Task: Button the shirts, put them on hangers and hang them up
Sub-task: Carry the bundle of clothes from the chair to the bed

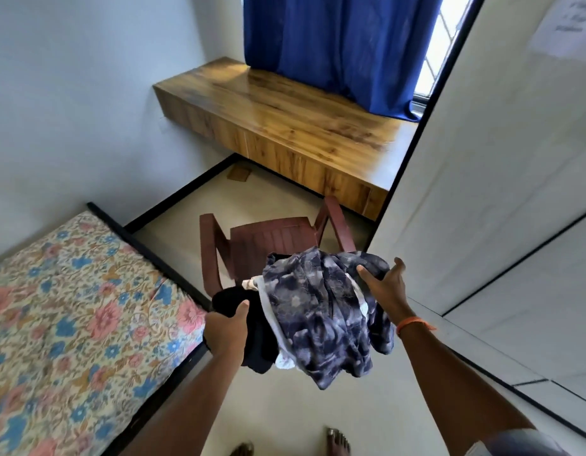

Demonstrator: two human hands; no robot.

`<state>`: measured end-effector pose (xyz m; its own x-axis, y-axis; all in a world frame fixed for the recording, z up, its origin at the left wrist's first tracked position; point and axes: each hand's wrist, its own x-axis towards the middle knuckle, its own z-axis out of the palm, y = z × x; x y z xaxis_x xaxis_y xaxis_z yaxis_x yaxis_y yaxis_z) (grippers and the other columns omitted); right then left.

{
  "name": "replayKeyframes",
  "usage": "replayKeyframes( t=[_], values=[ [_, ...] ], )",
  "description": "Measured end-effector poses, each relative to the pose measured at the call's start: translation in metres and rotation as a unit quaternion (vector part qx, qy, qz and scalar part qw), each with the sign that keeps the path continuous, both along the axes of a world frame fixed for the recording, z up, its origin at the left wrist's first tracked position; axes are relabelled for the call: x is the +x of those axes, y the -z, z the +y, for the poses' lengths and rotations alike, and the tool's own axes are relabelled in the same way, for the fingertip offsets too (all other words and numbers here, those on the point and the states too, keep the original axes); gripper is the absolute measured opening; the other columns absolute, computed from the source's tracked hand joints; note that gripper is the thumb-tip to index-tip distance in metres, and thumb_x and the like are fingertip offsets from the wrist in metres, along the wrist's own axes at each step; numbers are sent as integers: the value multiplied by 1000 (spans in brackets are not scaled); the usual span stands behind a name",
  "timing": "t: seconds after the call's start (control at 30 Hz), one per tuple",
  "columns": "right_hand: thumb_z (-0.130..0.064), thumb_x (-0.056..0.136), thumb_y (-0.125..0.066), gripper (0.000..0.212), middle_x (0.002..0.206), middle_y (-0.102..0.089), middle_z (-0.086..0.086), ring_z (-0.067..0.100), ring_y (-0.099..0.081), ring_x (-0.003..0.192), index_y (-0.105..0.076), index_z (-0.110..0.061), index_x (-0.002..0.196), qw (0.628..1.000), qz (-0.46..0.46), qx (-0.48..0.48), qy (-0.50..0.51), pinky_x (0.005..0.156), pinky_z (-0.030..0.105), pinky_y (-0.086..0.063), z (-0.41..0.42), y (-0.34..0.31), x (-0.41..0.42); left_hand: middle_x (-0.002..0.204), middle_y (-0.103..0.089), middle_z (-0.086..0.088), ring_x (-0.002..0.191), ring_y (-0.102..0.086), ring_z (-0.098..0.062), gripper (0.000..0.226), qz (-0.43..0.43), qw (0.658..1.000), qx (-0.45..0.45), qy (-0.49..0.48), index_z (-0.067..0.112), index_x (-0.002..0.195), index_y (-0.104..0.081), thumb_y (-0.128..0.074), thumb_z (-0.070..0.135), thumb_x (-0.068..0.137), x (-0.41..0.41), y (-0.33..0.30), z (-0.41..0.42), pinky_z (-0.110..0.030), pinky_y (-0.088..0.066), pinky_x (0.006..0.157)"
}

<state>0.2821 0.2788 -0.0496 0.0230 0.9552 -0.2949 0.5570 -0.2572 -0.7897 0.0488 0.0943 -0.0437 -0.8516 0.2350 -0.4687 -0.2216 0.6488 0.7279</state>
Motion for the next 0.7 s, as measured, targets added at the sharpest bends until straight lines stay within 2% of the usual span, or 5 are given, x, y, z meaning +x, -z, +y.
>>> replayKeyframes(
  t=[0.13, 0.23, 0.37, 0.53, 0.7],
  values=[
    [-52, 81, -74, 78, 131, -57, 22, 39, -57, 117, -40, 0, 129, 1000, -24, -6, 17, 92, 43, -48, 2, 4, 5, 106, -64, -19, 90, -58, -35, 50, 7, 1000, -7, 7, -3, 106, -57, -69, 41, 87, 36, -6, 12, -38, -46, 80],
    [-53, 83, -71, 62, 116, -64, 19, 37, -61, 106, -54, -1, 112, 999, -25, -16, 13, 76, 34, -43, -4, 7, 8, 81, -62, -8, 79, -57, -30, 46, 30, 999, -4, 23, 1, 90, -57, -66, 46, 88, 55, -5, 14, -37, -46, 74],
    [-53, 80, -74, 44, 74, -70, 7, 29, -68, 77, -68, -10, 72, 998, 24, -47, 16, 67, 36, -54, -3, 15, 17, 66, -57, -4, 68, -58, -25, 59, 39, 999, 6, 33, 8, 65, -52, -70, 63, 77, 55, -2, 10, -36, -44, 67],
    [-61, 77, -73, 48, 74, -69, 5, 25, -66, 74, -70, -13, 75, 999, 7, -34, -19, 69, 36, -54, -1, 23, 38, 79, -62, 8, 86, -63, -22, 45, -4, 997, 44, 55, 9, 92, -63, -79, 48, 76, 62, 6, 12, -32, -46, 78],
    [-47, 81, -76, 35, 77, -70, 1, 23, -68, 76, -70, -13, 81, 998, 55, -12, 12, 69, 33, -55, -12, 22, 35, 85, -63, -8, 82, -62, -27, 58, 4, 1000, 7, 24, 1, 92, -59, -76, 54, 77, 71, 8, 18, -33, -44, 71]
  ],
)
